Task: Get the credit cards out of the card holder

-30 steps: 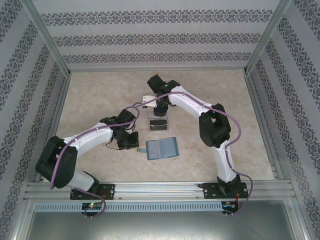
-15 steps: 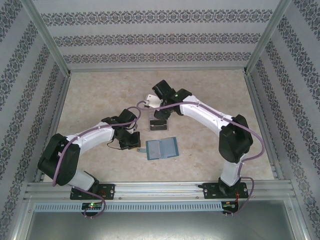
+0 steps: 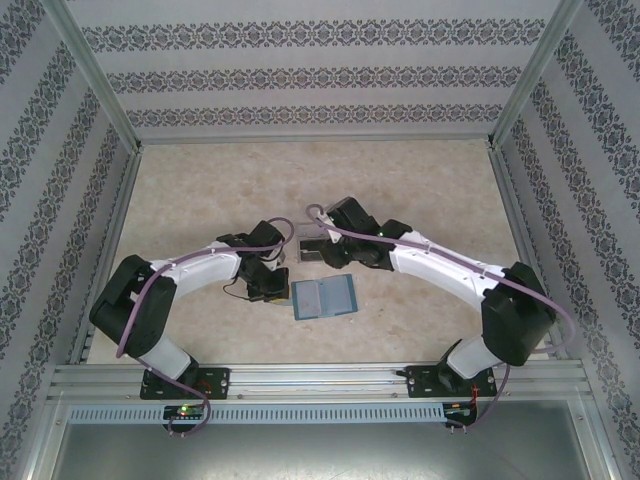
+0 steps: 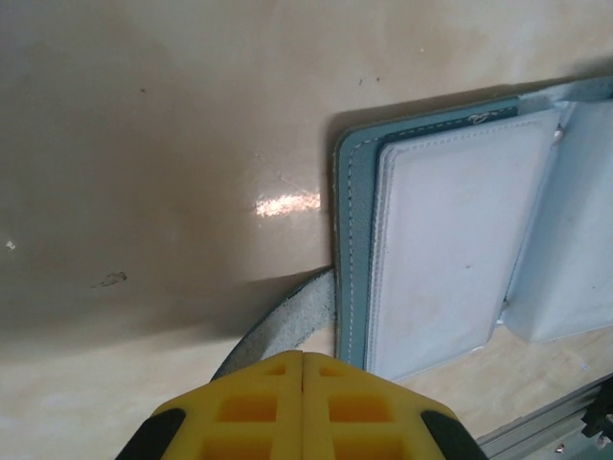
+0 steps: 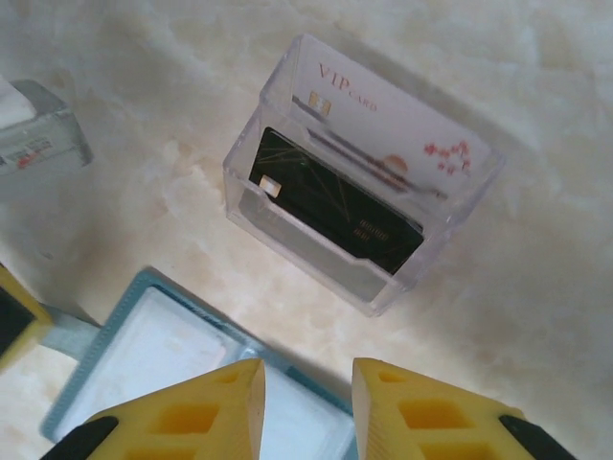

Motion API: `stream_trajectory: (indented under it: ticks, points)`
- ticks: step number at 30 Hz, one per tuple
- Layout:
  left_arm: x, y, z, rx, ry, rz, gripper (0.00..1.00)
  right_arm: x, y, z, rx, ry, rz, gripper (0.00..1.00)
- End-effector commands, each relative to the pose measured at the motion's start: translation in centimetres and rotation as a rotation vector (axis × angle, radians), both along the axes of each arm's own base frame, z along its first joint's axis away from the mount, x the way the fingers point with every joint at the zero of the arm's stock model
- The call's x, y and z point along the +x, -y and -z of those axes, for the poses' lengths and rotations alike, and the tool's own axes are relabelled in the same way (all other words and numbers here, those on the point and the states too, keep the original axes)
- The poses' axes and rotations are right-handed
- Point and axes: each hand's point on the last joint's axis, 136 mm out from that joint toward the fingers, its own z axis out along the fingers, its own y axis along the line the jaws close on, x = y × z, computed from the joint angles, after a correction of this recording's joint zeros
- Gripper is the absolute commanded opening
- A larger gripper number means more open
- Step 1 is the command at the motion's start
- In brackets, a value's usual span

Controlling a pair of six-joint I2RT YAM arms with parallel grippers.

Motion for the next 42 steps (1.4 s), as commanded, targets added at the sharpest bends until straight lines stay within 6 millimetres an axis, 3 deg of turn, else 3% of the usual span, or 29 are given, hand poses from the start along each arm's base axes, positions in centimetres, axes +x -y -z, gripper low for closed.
stream_trajectory:
  ticks: [1,10,20,37,42]
  points:
    - [0.3,-0.2,0.2,0.044,0.011,0.037,0.05,-1.6,-1.3,-0.3,0.166,-0.086,0.110,0.30]
    - [0.2,-0.8,1.6,0.092,-0.014,0.053,0.05,-5.3,-3.1,1.7,0.287,-0.282,0.187,0.27]
    - [-0.5,-0.7,2.3,0.078,-0.036,0.046,0.05,-7.9,-5.7,4.3,0.362,-0.522,0.238,0.21]
    - [-2.1,-1.1,2.9,0.052,-0.059,0.014,0.05,-9.5,-8.0,8.5,0.266,-0.629,0.222,0.23]
    - [-2.0,-1.0,2.8,0.049,-0.056,0.012,0.05,-9.4,-7.3,9.3,0.183,-0.604,0.245,0.25]
